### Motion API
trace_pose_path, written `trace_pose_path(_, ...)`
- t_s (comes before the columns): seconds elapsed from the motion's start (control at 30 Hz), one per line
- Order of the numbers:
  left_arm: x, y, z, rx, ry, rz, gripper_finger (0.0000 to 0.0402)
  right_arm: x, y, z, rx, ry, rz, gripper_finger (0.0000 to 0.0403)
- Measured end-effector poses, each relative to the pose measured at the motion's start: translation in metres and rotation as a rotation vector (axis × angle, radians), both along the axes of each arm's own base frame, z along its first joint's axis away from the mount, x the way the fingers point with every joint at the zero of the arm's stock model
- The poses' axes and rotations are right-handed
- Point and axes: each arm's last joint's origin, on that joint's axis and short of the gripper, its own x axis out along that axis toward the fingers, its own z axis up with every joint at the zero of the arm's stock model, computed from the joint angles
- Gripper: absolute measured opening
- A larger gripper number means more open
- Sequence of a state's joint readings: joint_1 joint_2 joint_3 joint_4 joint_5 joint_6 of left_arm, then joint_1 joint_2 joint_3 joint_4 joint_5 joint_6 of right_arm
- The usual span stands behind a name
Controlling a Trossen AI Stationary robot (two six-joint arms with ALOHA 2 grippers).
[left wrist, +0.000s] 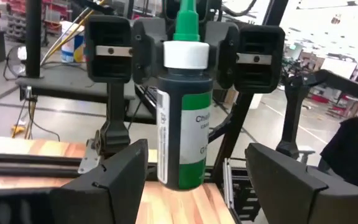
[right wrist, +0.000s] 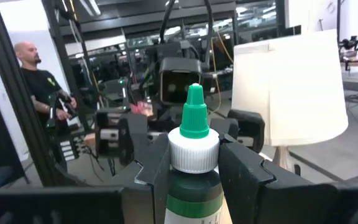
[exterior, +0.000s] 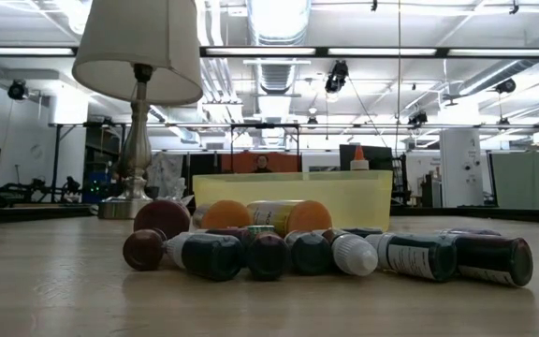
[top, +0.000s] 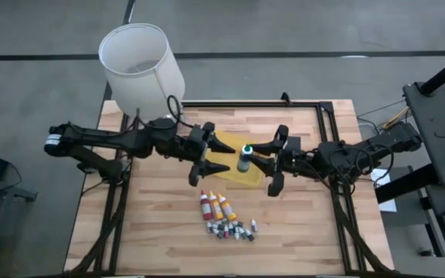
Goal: Pick & Place food coloring
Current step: Put the large green food coloring bottle into the yellow bin
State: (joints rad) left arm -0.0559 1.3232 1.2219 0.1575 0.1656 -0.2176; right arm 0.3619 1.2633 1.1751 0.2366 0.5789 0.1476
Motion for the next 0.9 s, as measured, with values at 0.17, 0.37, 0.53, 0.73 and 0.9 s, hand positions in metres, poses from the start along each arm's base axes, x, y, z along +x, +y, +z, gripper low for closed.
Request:
trace_pose_path(0.17, 0.010, -0.001, 0.002, 0.012, 0.002, 0.001, 0.0243, 0.000, -0.001, 0.001, 0.002, -0.002, -0.004, 0.0105)
trace_pose_path(0.37, 0.023, -0.001, 0.000, 0.013, 0.012, 0.001, 0.0243, 0.001, -0.003, -0.002, 0.022, 0.001, -0.010, 0.0105)
trace_pose_path(0.53, 0.033, -0.002, -0.002, 0.012, 0.020, 0.001, 0.0243, 0.002, -0.003, -0.002, 0.023, 0.001, -0.013, 0.0105)
trace_pose_path(0.73, 0.042, -0.002, -0.001, 0.008, 0.023, 0.000, 0.0243, 0.002, -0.004, -0.003, 0.024, 0.004, -0.017, 0.0105)
trace_pose_path(0.9, 0.046, -0.003, 0.001, 0.011, 0.018, -0.001, 0.0243, 0.002, -0.004, -0.003, 0.024, 0.004, -0.018, 0.0105)
